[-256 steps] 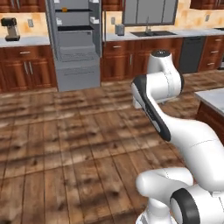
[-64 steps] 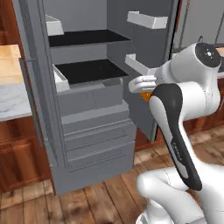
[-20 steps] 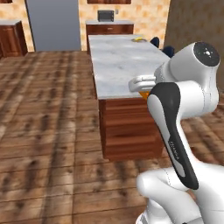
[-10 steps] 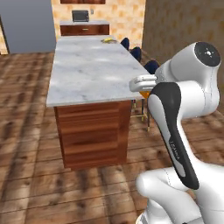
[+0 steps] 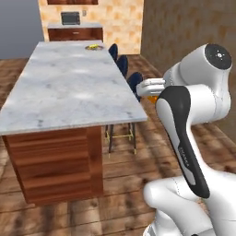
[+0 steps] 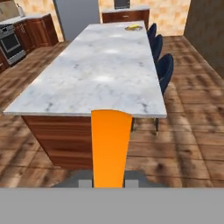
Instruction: Take the cheese, shrimp, and corn from the fridge and place them on the plate on the dining counter to create an appetizer plate.
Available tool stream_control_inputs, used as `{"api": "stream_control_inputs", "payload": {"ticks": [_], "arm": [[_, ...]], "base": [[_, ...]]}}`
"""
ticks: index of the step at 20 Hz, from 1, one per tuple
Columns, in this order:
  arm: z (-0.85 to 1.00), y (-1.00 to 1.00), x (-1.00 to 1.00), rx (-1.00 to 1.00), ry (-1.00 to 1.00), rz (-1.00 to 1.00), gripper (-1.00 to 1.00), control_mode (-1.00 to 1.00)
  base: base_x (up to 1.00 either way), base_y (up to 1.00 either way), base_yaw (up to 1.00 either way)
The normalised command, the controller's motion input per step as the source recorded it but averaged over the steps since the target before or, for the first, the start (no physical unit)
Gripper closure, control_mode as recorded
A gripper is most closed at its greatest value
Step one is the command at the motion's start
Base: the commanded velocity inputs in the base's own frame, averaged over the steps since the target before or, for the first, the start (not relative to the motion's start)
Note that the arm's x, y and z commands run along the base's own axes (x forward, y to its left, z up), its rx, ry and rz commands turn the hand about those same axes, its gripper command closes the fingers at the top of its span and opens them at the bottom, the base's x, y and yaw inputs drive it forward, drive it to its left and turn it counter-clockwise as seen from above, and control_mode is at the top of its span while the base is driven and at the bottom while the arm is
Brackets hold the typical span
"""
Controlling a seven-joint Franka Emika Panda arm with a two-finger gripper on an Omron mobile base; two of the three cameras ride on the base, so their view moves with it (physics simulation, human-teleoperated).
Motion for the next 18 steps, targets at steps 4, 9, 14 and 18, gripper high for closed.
{"api": "stream_control_inputs", "payload": {"ticks": [4, 9, 14, 18], "arm": [[0.0, 0.0, 0.0, 0.0, 0.0, 0.0, 1.0, 1.0], [0.0, 0.0, 0.0, 0.0, 0.0, 0.0, 1.0, 1.0], [0.0, 0.0, 0.0, 0.0, 0.0, 0.0, 1.0, 1.0], [0.0, 0.0, 0.0, 0.0, 0.0, 0.0, 1.0, 1.0]], "base": [[0.71, -1.0, 0.01], [0.7, -1.0, 0.08], [0.74, -1.0, 0.19], [0.82, -1.0, 0.28]]}}
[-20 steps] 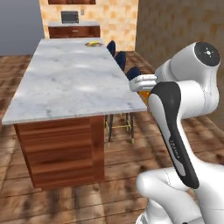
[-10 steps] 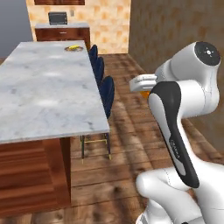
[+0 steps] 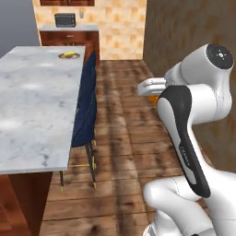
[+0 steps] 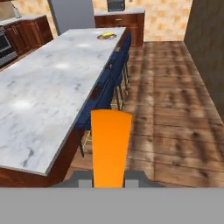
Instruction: Take the cheese, shrimp, and corn from the fridge and place them on the plate on the dining counter to create an appetizer plate.
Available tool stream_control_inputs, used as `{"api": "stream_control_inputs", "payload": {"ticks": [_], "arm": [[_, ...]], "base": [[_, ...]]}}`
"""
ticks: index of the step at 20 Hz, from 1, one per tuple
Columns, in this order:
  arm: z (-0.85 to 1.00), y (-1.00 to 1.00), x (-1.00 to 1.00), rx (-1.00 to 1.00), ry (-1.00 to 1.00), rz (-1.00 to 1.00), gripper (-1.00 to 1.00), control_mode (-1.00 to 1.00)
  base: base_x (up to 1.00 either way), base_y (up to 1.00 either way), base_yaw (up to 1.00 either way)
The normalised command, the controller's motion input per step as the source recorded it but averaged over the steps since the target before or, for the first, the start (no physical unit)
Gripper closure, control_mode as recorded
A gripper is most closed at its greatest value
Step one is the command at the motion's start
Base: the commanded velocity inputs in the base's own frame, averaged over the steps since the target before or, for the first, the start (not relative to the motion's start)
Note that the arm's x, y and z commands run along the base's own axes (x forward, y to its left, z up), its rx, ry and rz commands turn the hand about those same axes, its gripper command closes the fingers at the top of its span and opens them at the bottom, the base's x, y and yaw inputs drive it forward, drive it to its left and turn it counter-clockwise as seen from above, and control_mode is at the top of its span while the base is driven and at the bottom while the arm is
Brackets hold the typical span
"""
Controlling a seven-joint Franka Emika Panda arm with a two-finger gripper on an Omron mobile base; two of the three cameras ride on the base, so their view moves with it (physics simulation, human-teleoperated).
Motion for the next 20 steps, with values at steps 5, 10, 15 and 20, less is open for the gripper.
{"api": "stream_control_inputs", "payload": {"ticks": [5, 10, 15, 20], "arm": [[0.0, 0.0, 0.0, 0.0, 0.0, 0.0, 1.0, 1.0], [0.0, 0.0, 0.0, 0.0, 0.0, 0.0, 1.0, 1.0], [0.0, 0.0, 0.0, 0.0, 0.0, 0.0, 1.0, 1.0], [0.0, 0.0, 0.0, 0.0, 0.0, 0.0, 1.0, 1.0]], "base": [[0.86, -1.0, 0.39], [0.87, -1.0, 0.41], [0.91, -1.0, 0.4], [0.97, -1.0, 0.38]]}}
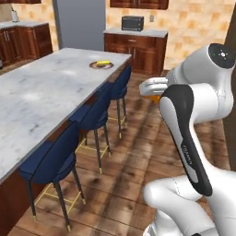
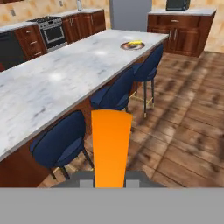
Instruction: Take the cheese, shrimp, and corn from the fridge and place them on the plate on the dining counter to create an appetizer plate.
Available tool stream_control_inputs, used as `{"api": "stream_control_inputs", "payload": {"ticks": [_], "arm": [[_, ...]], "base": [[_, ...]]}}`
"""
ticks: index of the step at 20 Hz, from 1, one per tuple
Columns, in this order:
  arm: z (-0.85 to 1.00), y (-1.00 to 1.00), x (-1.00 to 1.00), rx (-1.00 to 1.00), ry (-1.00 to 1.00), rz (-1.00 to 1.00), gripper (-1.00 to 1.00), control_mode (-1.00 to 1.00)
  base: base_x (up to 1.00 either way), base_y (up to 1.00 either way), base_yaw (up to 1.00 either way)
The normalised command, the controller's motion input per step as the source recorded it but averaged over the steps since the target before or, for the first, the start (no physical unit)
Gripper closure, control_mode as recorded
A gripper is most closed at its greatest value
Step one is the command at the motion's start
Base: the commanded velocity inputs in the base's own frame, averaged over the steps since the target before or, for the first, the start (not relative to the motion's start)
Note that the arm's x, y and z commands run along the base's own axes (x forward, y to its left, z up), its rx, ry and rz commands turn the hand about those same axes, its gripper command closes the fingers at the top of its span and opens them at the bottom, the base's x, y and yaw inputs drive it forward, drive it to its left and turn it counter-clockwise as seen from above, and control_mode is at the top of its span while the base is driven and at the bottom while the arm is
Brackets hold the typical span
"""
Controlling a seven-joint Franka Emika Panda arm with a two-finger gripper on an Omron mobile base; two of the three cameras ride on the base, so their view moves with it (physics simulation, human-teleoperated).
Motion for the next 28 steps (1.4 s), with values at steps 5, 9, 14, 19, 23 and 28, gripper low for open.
{"api": "stream_control_inputs", "payload": {"ticks": [5, 9, 14, 19, 23, 28], "arm": [[0.0, 0.0, 0.0, 0.0, 0.0, 0.0, 1.0, 1.0], [0.0, 0.0, 0.0, 0.0, 0.0, 0.0, 1.0, 1.0], [0.0, 0.0, 0.0, 0.0, 0.0, 0.0, 1.0, 1.0], [0.0, 0.0, 0.0, 0.0, 0.0, 0.0, 1.0, 1.0], [0.0, 0.0, 0.0, 0.0, 0.0, 0.0, 1.0, 1.0], [0.0, 0.0, 0.0, 0.0, 0.0, 0.0, 1.0, 1.0]], "base": [[0.99, -1.0, 0.37], [0.99, -1.0, 0.37], [0.98, -1.0, 0.35], [0.96, -1.0, 0.34], [0.89, -1.0, 0.34], [0.88, -1.0, 0.34]]}}
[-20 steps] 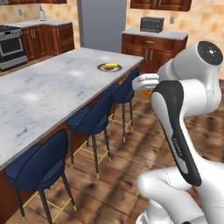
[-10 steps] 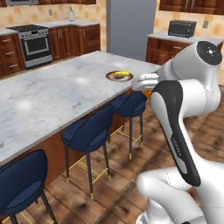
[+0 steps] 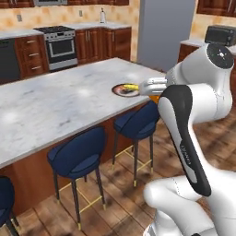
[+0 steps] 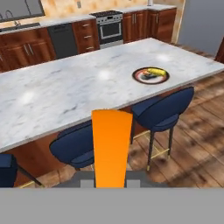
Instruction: Take the cheese, shrimp, and corn from the fridge and place them on the plate on the dining counter to create an appetizer plate.
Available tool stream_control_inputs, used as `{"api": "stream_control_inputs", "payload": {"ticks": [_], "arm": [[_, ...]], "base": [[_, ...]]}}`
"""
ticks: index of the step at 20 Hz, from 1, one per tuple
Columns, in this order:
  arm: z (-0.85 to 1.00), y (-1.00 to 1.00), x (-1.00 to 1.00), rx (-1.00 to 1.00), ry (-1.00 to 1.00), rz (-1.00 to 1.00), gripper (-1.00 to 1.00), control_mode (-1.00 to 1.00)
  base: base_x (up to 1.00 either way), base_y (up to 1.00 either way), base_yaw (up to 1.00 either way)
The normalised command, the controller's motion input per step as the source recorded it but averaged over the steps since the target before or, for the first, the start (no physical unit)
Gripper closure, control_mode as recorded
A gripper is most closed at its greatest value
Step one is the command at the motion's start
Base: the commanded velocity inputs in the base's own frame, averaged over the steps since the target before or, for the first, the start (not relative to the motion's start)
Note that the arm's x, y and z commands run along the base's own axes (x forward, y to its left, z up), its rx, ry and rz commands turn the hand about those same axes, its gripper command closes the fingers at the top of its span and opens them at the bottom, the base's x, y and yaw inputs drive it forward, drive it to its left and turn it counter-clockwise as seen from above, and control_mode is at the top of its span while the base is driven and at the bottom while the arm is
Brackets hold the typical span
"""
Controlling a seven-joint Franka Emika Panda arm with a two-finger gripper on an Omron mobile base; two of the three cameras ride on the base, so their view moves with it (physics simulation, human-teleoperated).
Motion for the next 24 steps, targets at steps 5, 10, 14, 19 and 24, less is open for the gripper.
{"api": "stream_control_inputs", "payload": {"ticks": [5, 10, 14, 19, 24], "arm": [[0.0, 0.0, 0.0, 0.0, 0.0, 0.0, 1.0, 1.0], [0.0, 0.0, 0.0, 0.0, 0.0, 0.0, 1.0, 1.0], [0.0, 0.0, 0.0, 0.0, 0.0, 0.0, 1.0, 1.0], [0.0, 0.0, 0.0, 0.0, 0.0, 0.0, 1.0, 1.0], [0.0, 0.0, 0.0, 0.0, 0.0, 0.0, 1.0, 1.0]], "base": [[0.87, -1.0, 0.35], [0.87, -1.0, 0.37], [0.87, -1.0, 0.39], [0.88, -0.94, 0.42], [0.81, -0.8, 0.47]]}}
